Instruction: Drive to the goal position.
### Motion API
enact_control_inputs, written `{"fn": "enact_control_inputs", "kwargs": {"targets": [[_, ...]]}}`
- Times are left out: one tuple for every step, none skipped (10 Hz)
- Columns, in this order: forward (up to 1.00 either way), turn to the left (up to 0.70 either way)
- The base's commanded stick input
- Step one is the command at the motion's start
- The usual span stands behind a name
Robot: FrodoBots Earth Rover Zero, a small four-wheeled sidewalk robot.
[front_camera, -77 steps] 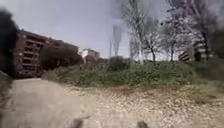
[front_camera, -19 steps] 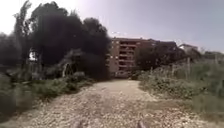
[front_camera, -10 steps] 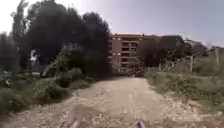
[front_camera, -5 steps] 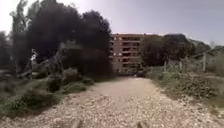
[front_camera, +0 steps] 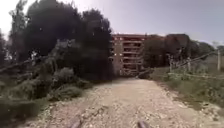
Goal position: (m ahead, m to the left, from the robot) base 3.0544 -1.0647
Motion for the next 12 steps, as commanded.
{"fn": "enact_control_inputs", "kwargs": {"targets": [[1.0, -0.3], [1.0, 0.01], [1.0, 0.01], [1.0, 0.01], [1.0, 0.01], [1.0, 0.01], [1.0, 0.01], [1.0, 0.01], [1.0, 0.01], [1.0, 0.01], [1.0, 0.01], [1.0, 0.01]]}}
